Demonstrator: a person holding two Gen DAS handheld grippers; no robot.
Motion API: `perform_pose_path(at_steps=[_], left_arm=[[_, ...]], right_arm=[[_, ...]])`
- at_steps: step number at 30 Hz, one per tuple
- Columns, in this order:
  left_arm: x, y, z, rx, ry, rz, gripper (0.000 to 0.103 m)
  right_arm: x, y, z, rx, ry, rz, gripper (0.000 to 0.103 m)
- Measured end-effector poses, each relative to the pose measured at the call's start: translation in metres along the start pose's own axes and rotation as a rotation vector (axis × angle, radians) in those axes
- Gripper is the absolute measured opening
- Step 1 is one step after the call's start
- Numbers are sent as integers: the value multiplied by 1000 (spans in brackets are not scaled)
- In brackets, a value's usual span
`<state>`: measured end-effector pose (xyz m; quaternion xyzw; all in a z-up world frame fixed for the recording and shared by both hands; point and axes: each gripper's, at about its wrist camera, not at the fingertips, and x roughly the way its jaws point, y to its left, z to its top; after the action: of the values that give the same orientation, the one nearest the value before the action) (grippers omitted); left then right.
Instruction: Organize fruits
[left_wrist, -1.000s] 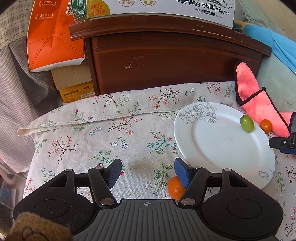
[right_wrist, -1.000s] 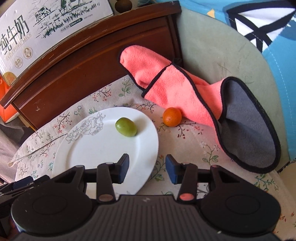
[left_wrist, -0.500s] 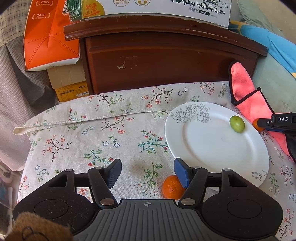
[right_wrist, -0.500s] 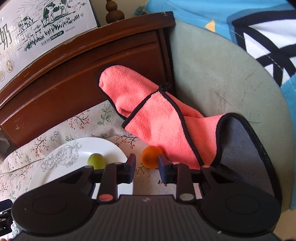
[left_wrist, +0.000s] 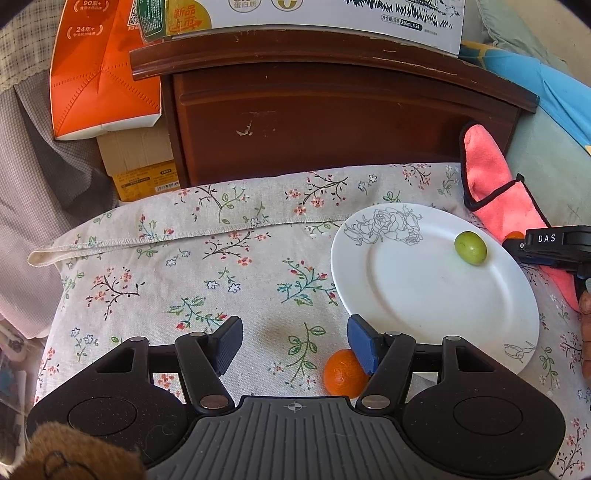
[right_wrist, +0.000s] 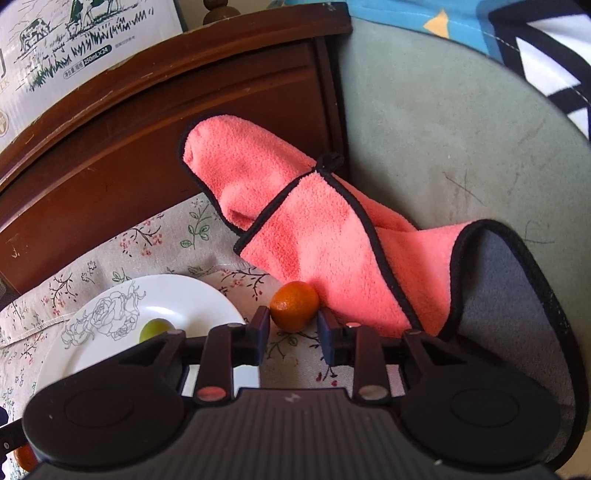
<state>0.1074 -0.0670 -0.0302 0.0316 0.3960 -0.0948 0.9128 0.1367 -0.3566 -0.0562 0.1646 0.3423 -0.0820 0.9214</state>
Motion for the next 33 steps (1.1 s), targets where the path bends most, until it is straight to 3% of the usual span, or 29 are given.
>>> perform_pose_path(at_steps=[8,15,26,33], left_arm=[[0,0,0,-2,-3,10,63],[-9,-2,4,-12,-10,-13,63],[-54,6,-1,54,-13,-54,64],[-78,25,-4,70,-15,-66,64]], right_arm=[[3,3,0,-22,-15,0,28],[-21,13,-2,-73,-42,19,27],[-47,38,-30,-86,45,162,28],[-63,46,-35,-67,54,151,31]])
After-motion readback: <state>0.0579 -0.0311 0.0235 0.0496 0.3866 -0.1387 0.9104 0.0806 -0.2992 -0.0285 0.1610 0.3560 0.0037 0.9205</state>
